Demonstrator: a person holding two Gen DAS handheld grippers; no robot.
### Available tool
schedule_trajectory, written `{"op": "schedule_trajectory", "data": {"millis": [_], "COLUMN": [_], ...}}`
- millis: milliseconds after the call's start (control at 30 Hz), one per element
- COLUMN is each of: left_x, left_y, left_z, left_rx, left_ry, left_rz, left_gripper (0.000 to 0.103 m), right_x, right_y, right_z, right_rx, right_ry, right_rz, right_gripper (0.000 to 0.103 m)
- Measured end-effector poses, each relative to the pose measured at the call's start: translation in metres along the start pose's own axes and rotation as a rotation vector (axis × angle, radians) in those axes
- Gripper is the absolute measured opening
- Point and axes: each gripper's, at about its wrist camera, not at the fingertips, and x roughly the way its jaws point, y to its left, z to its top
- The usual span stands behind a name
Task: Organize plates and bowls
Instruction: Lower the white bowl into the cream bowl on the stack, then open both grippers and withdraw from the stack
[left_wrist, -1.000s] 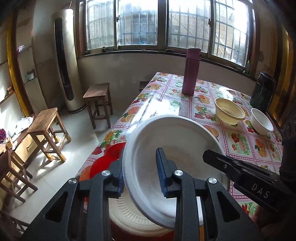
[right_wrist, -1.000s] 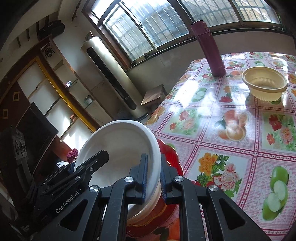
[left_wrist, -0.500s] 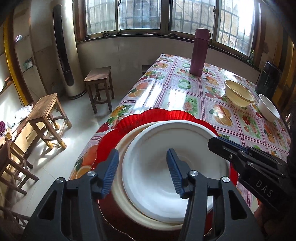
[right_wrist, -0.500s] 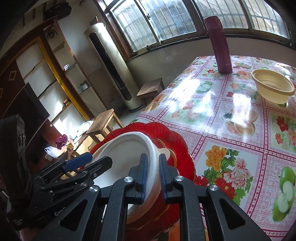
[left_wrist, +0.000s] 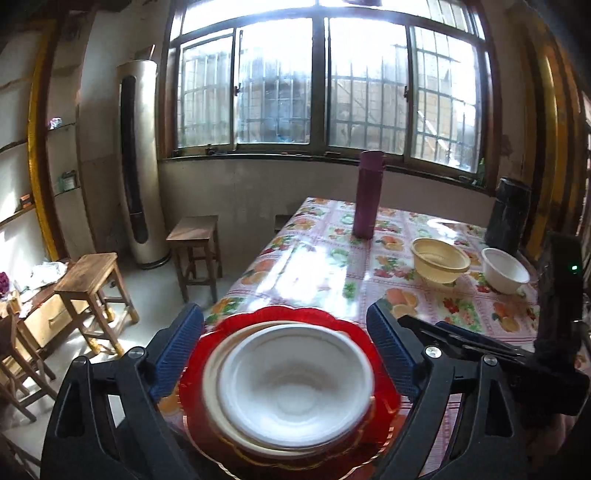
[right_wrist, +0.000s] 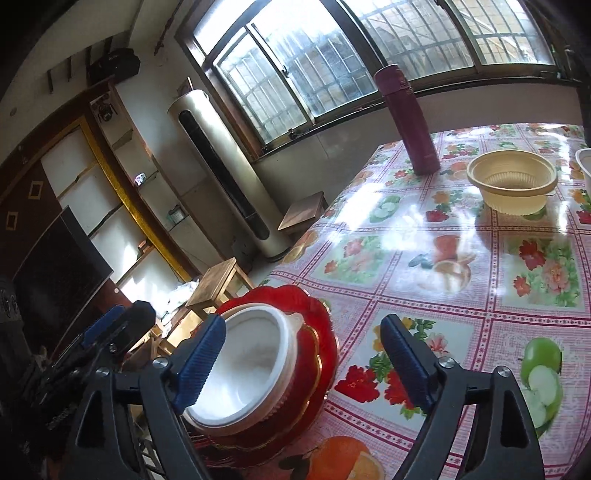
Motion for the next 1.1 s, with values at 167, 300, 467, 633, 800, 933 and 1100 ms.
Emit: {"op": "schedule_trajectory", "data": {"millis": [167, 300, 467, 633, 800, 933, 1100], "left_x": [0.006, 0.014, 0.033, 0.076, 0.119, 0.147, 0.166], "left_y": [-0.04, -0.078, -0.12, -0.147, -0.166, -0.192, -0.215], "left_z": [0.007, 0.016, 0.025, 0.024, 0.011, 0.001, 0.017], "left_rx": [0.006, 0.059, 0.092, 0.109, 0.091, 0.192, 0.253], "left_ry": [0.048, 0.078, 0.125, 0.202, 0.327, 0.393, 0.337], "left_rz": [-0.139, -0.19, -0.241, -0.193, -0.135, -0.045, 0.084], "left_gripper": [0.103, 0.103, 0.103, 0.103, 0.103, 0.103, 0.103], "right_x": [-0.021, -0.046, -0.083, -0.116, -0.136, -0.147, -0.148], "right_y": [-0.045, -0.088, -0.148, -0.208, -0.256, -0.277, -0.285], "right_z": [0.013, 0.026, 0.043, 0.051, 0.059, 0.064, 0.067], "right_rx": [0.078, 0.138, 0.206, 0.266, 0.336, 0.358, 0.38], "right_ry": [-0.023, -0.064, -0.14, -0.21, -0.235, -0.257, -0.251], "right_rz": [-0.043, -0.093, -0.173, -0.252, -0.291, -0.29, -0.238], "right_gripper": [0.102, 0.102, 0.102, 0.102, 0.103, 0.103, 0.103]}}
